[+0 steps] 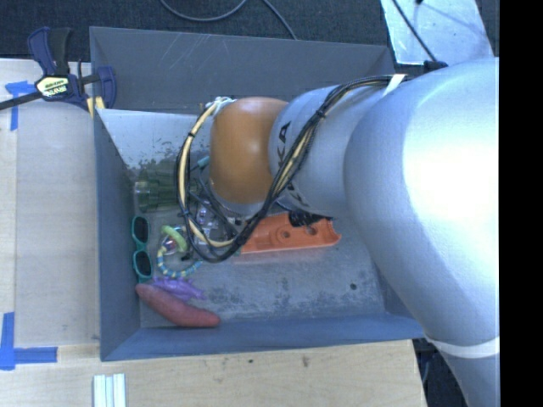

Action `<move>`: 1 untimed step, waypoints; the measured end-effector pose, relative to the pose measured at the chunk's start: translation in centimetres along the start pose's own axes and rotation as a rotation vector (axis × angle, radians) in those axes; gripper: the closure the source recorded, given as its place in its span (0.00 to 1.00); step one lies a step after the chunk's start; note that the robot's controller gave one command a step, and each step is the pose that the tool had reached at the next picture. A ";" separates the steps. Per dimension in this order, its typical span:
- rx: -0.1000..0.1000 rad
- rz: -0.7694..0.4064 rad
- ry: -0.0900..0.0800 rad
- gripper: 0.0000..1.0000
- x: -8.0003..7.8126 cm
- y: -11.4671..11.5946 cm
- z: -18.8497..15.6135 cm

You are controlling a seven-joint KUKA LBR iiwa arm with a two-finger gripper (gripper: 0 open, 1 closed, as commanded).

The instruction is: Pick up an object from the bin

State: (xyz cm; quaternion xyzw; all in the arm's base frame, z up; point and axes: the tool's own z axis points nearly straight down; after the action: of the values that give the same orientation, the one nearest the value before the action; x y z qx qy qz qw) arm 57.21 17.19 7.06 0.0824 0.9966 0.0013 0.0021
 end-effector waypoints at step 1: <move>0.000 0.000 0.000 1.00 0.0 0.0 0.0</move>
Offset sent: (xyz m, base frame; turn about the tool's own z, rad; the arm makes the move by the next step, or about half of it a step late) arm 0.0124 -0.0009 0.1262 -0.0105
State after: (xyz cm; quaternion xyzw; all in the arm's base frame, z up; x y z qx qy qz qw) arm 57.21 17.18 7.06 0.0826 0.9966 0.0013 0.0021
